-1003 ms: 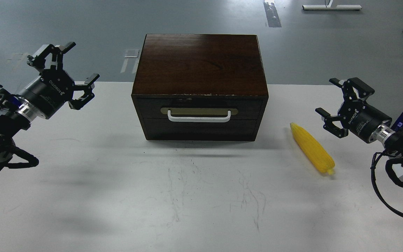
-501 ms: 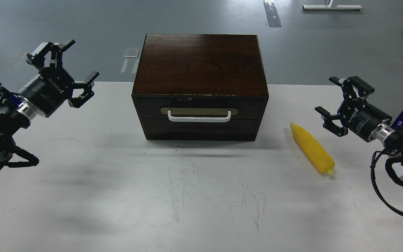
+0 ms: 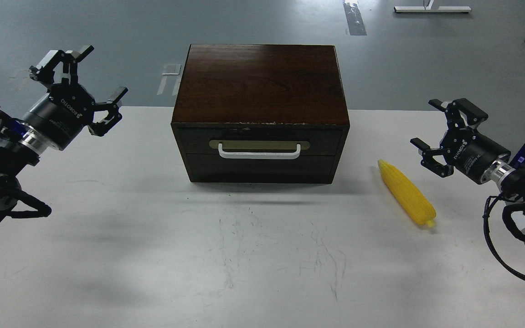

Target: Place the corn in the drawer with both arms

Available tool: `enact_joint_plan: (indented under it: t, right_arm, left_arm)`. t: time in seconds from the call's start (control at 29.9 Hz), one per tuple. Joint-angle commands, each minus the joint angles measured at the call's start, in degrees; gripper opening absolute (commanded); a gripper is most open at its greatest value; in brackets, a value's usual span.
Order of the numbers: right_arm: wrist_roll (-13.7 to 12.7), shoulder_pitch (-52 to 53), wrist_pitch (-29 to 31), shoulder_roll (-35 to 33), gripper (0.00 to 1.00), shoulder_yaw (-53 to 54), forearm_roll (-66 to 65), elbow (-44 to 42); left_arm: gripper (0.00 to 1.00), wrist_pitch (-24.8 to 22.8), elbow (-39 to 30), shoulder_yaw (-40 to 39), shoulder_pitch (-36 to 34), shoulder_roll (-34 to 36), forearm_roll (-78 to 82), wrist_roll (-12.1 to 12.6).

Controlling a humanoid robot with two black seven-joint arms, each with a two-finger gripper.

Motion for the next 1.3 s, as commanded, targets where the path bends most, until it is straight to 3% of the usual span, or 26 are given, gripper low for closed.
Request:
enact_joint_plan:
  t: [0.0,0.17,0.3,0.47,0.57,0.64,0.9,1.07,1.27]
  right_arm:
    - [0.0,-0.1,0.0,0.1,1.0,0.1,0.0,0.0]
    - [0.0,0.0,0.0,0.1,1.0,0.1,0.0,-0.3]
    - [0.0,0.1,0.0,0.1,1.0,0.1,0.0,-0.4]
    - [0.0,0.0,0.0,0.3,1.0,0.5,0.0,-0.6]
    - [0.0,0.0,0.0,0.3,1.0,0.7,0.0,-0.6]
    - [0.0,0.1,0.0,0.6,1.0,0.8,0.0,-0.7]
    - [0.0,0.2,0.0,0.9,1.0,1.1,0.0,-1.0]
    - [0.0,0.2,0.0,1.0,1.0,1.2,0.0,-1.0]
    - [0.0,0.1,0.0,1.3,1.0,1.3,0.0,-1.0]
  left_arm:
    - [0.98,0.0,0.0,-0.2,-1.1,0.2,4.6,-0.6]
    - [0.98,0.0,-0.4,0.0,-10.6,1.5,23.5,-4.2]
    - [0.98,0.0,-3.6,0.1,-17.7,1.3,36.1,-4.4]
    - [0.98,0.0,-12.5,0.3,-25.7,0.6,54.4,-4.7]
    - [0.98,0.0,-15.5,2.4,-29.1,-3.4,65.5,-4.7]
    - [0.98,0.0,-16.7,7.1,-33.7,-7.0,76.4,-4.7]
    - [0.98,0.0,-16.0,26.8,-46.7,-16.4,95.8,-4.7]
    - [0.98,0.0,-15.8,36.5,-50.6,-19.7,103.4,-4.7]
    - [0.98,0.0,-13.4,40.2,-50.5,-23.1,110.9,-4.7]
